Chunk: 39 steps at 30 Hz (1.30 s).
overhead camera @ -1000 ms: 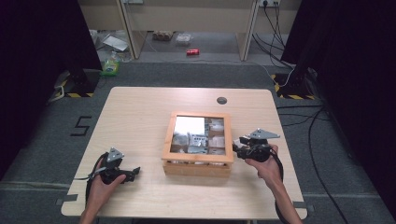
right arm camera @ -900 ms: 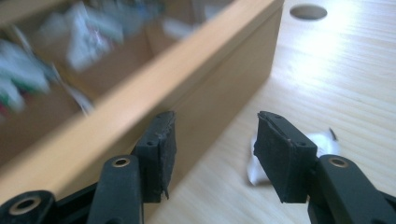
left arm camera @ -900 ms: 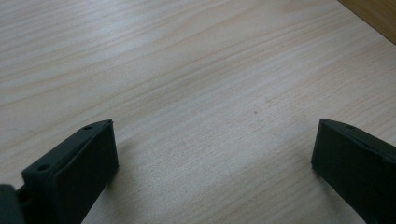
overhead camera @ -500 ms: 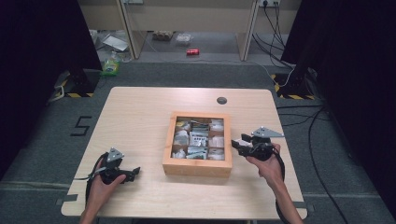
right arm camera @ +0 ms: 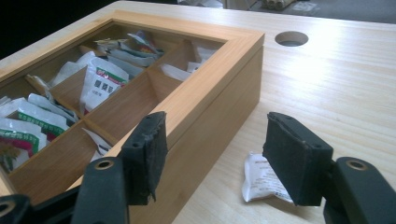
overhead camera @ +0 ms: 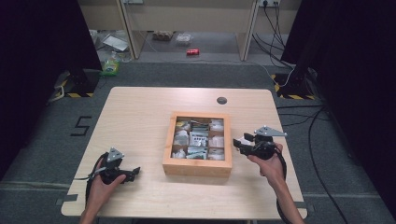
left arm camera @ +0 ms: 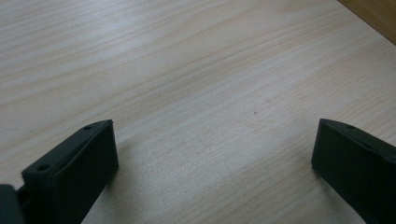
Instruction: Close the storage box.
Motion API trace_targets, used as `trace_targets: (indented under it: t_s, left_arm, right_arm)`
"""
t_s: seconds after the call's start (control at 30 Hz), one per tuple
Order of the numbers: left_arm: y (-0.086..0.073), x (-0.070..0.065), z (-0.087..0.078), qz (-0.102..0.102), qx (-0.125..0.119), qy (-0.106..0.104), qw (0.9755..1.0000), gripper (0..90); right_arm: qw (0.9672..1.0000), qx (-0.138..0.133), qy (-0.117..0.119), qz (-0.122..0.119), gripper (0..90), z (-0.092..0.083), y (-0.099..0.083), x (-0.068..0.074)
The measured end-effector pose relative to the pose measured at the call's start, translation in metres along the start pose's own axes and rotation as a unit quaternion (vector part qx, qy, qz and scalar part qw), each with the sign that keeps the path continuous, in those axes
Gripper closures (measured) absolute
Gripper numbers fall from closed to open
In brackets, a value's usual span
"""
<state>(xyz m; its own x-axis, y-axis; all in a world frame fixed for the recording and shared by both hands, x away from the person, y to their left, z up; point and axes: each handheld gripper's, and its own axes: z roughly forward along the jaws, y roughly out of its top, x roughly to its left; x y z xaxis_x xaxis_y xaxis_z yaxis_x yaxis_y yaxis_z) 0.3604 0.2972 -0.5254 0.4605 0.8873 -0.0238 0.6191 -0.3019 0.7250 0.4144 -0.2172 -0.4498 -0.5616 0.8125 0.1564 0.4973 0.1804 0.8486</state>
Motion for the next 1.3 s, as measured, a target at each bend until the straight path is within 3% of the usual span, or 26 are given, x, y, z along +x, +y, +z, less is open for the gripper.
trace_targets:
  t_s: [0.5, 0.8, 1.3]
  left_arm:
    - [0.0, 0.0, 0.0, 0.0, 0.0, 0.0, 1.0, 0.0]
    - [0.0, 0.0, 0.0, 0.0, 0.0, 0.0, 1.0, 0.0]
    - [0.0, 0.0, 0.0, 0.0, 0.0, 0.0, 1.0, 0.0]
  right_arm:
    - [0.9986, -0.011, -0.036, 0.036, 28.2, -0.014, 0.0, -0.026]
    - [0.9967, 0.001, -0.055, 0.059, 21.8, -0.014, -0.007, -0.041]
    - [0.9934, 0.029, -0.08, 0.077, 20.5, -0.011, -0.026, -0.065]
